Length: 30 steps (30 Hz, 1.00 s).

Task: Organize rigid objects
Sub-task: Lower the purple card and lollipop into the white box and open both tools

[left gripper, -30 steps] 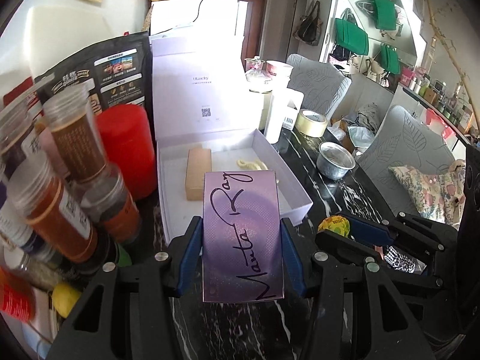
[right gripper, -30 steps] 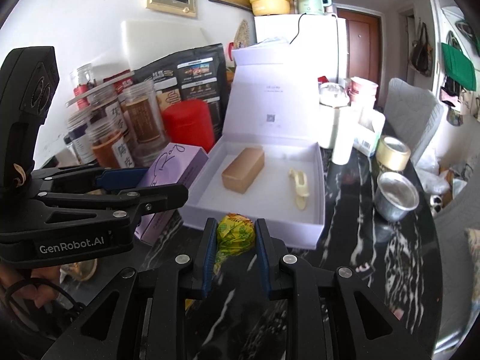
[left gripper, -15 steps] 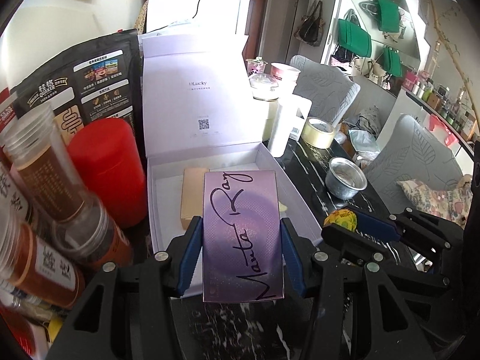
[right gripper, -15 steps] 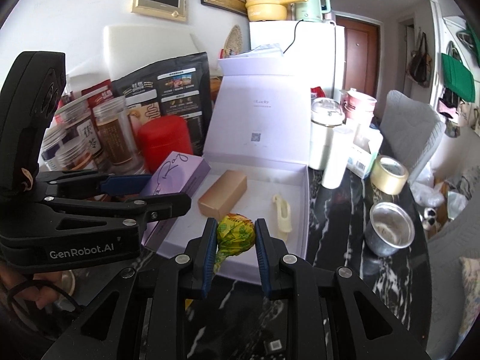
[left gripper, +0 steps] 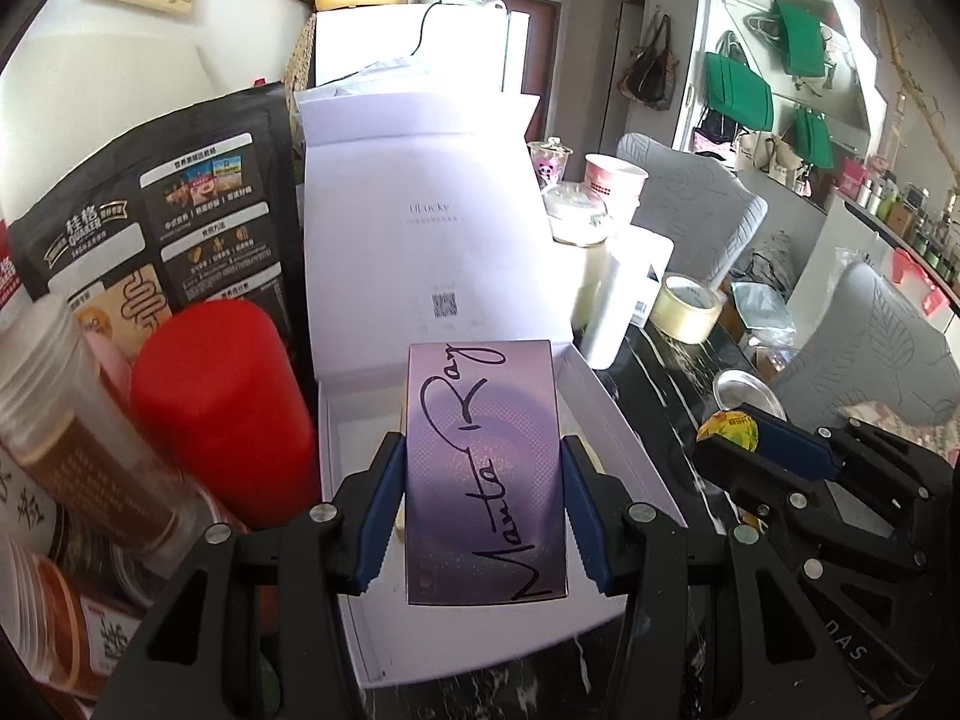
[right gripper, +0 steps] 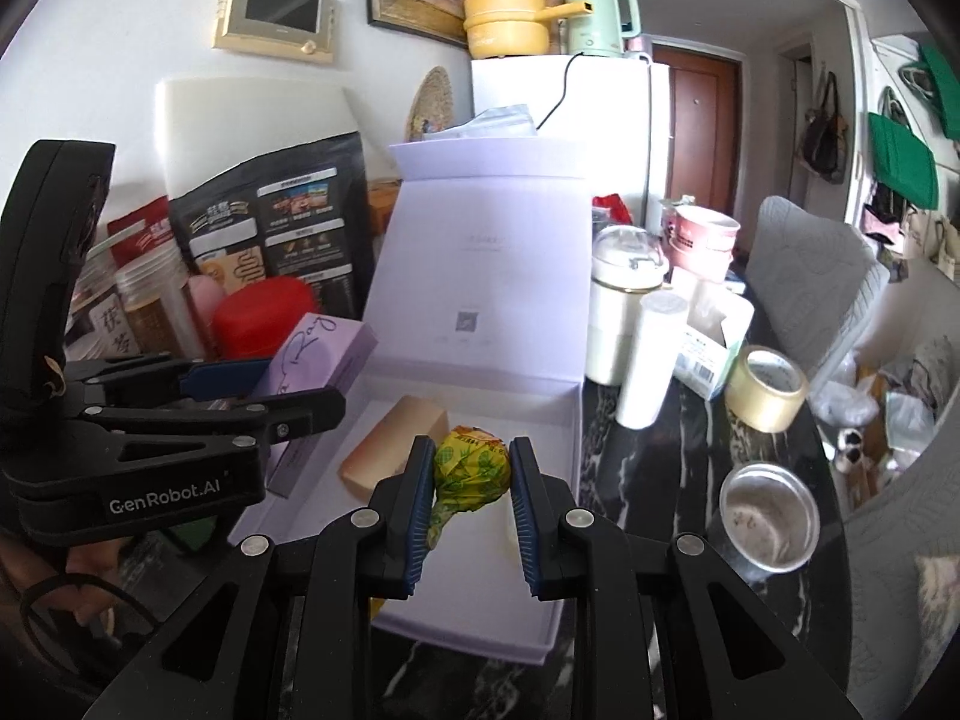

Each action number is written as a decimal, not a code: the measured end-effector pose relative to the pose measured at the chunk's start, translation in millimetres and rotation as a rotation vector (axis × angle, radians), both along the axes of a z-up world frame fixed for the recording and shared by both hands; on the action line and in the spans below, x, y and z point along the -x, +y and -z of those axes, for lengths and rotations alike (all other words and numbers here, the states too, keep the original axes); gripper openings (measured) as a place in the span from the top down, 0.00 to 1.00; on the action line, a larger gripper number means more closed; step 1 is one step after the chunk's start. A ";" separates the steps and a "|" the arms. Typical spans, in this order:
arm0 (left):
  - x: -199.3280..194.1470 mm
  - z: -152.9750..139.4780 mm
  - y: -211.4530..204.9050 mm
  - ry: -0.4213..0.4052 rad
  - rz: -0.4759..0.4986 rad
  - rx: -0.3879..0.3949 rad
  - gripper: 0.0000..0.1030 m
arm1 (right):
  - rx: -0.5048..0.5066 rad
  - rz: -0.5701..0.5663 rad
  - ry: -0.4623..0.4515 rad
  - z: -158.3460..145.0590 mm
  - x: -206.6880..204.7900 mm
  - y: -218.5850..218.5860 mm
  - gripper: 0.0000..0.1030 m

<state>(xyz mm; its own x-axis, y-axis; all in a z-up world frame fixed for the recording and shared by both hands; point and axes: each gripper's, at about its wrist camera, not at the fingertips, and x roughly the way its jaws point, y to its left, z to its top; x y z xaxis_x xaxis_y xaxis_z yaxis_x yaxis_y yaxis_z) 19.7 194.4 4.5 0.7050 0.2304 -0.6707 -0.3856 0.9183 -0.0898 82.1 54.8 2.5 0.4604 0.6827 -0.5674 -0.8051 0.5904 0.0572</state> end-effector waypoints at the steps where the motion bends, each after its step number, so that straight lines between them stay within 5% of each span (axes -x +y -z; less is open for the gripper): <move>1: -3.6 -0.1 2.8 -0.001 0.004 0.004 0.51 | -0.001 0.003 0.001 0.5 -2.9 1.2 0.76; 10: -25.9 4.0 21.6 0.007 -0.011 0.030 0.51 | 0.000 0.019 0.029 10.7 -31.2 15.6 0.76; 30: -65.0 75.0 50.6 0.179 0.003 0.100 0.51 | 0.058 -0.002 0.153 61.7 -69.0 50.9 0.76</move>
<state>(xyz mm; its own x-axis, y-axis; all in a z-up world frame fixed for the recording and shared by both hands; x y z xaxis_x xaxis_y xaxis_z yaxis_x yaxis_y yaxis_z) 84.7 245.0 -70.5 0.5727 0.1543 -0.8051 -0.4010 0.9093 -0.1110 151.1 105.7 -59.3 0.3644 0.6471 -0.6697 -0.7906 0.5950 0.1449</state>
